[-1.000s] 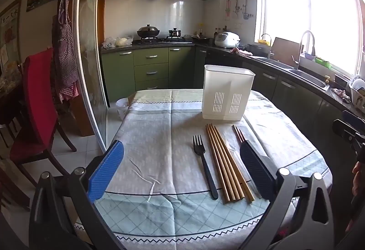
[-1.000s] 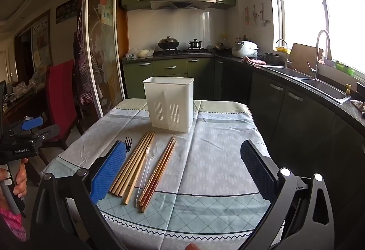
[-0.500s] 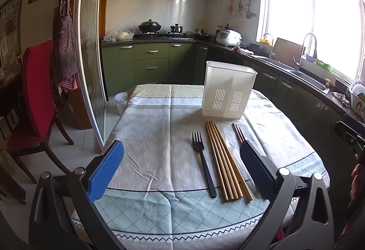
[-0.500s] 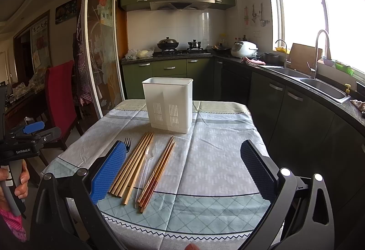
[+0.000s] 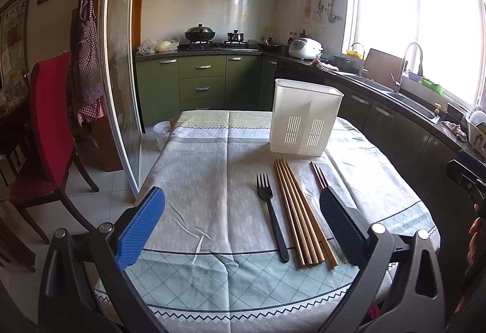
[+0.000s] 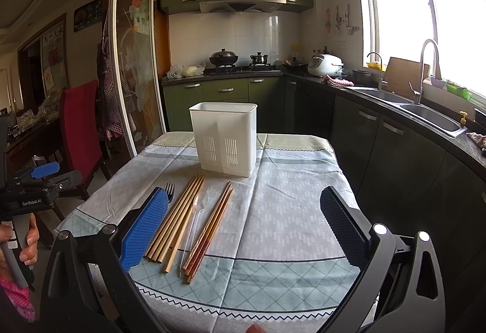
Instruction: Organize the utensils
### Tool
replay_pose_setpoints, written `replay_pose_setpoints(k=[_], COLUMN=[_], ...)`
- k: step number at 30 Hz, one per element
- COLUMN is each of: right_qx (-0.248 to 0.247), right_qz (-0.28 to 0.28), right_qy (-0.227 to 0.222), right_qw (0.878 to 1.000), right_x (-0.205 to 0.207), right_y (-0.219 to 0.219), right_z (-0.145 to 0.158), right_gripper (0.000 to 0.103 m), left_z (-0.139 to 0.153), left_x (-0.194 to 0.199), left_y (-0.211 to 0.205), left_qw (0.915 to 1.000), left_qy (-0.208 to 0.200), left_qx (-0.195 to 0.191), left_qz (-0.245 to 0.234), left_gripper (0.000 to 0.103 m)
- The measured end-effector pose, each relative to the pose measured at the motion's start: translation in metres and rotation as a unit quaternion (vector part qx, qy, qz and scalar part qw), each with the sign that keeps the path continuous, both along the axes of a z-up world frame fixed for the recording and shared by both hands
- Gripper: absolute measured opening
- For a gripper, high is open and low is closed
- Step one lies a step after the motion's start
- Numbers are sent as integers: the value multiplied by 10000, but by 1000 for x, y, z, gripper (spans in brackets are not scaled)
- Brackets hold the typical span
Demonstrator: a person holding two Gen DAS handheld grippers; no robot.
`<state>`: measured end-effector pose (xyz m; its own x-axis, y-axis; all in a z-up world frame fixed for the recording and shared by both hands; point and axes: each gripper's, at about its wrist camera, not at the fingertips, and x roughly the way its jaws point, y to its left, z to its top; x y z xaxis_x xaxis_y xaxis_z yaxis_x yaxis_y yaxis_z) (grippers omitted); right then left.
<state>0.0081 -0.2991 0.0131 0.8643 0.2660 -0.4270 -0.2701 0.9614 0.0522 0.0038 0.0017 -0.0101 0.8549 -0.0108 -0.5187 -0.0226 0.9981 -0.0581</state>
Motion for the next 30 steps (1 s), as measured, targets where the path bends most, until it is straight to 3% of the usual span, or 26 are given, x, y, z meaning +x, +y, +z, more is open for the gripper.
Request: replay_pose_setpoints(k=[30], right_qx=[8], right_qz=[2], right_qy=[17], right_qw=[10000], right_x=[1], right_y=[-2], right_z=[-2], right_gripper=[99], left_z=[-1], left_x=[1], left_y=[1], left_qw=[10000], left_qy=[27], left_qx=[-36], left_qz=[-36], left_gripper=[97])
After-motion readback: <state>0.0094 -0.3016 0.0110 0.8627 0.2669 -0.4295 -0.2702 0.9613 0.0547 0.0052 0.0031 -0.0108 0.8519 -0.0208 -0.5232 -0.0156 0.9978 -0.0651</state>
